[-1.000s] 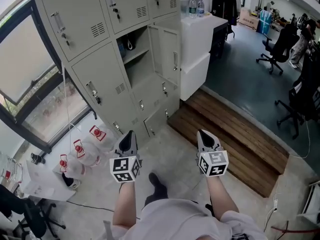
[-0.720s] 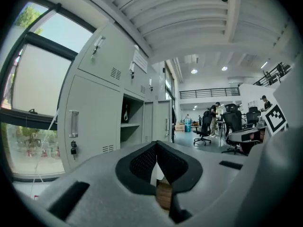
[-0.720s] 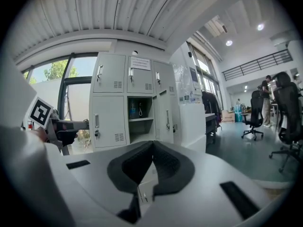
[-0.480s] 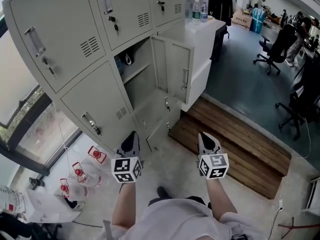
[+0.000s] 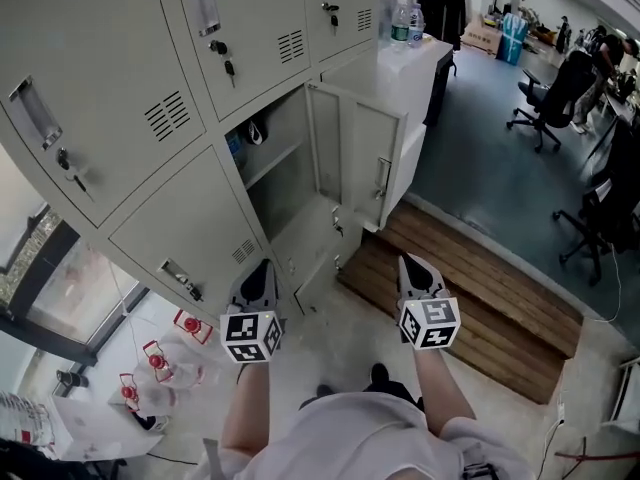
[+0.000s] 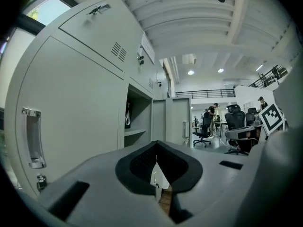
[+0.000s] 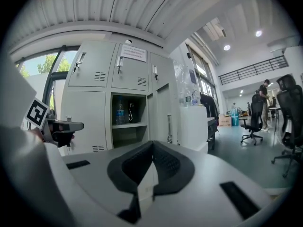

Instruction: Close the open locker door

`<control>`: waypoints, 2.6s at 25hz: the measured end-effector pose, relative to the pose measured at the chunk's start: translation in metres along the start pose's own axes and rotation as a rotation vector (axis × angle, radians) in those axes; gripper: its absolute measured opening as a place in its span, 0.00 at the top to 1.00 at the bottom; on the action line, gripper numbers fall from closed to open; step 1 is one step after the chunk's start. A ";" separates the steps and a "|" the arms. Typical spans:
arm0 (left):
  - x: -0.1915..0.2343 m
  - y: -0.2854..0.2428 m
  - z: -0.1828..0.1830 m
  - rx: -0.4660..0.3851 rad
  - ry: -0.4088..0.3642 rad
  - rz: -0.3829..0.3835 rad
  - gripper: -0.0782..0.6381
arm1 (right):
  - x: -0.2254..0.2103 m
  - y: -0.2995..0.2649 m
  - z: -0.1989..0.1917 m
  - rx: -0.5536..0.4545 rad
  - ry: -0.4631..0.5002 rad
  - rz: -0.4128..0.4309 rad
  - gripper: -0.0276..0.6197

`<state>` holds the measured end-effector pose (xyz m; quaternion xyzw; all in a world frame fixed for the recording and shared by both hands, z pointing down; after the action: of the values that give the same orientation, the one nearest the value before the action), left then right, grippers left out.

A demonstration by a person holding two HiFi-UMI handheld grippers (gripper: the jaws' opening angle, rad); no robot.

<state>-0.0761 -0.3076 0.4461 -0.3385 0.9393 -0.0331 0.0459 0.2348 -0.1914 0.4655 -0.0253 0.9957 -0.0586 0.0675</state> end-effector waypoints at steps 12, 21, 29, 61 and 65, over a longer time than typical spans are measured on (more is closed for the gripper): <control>-0.011 -0.060 0.009 0.001 0.051 0.099 0.88 | -0.059 -0.087 0.028 0.007 0.032 0.101 0.94; -0.018 -0.067 0.009 0.012 0.045 0.171 0.88 | -0.107 -0.160 0.058 -0.010 0.054 0.122 0.94; -0.011 -0.056 0.007 0.026 0.035 0.224 0.88 | -0.109 -0.193 0.061 -0.021 0.031 0.116 0.94; 0.076 0.027 0.002 0.011 0.032 0.371 0.88 | 0.091 -0.199 0.048 -0.011 0.099 0.418 0.94; 0.085 0.040 -0.001 0.013 0.037 0.414 0.88 | 0.112 -0.209 0.046 -0.007 0.104 0.467 0.94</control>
<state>-0.1667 -0.3306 0.4379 -0.1371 0.9893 -0.0351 0.0363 0.1390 -0.4099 0.4304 0.2082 0.9769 -0.0391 0.0278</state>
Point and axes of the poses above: the fingertips, and each gripper's own axes: y backward along the fingers, x to its left, z out of its top, the point moved 9 cm from there along y, backward along the fingers, and after that the axes turned 4 degrees about -y, right-handed, at the moved point
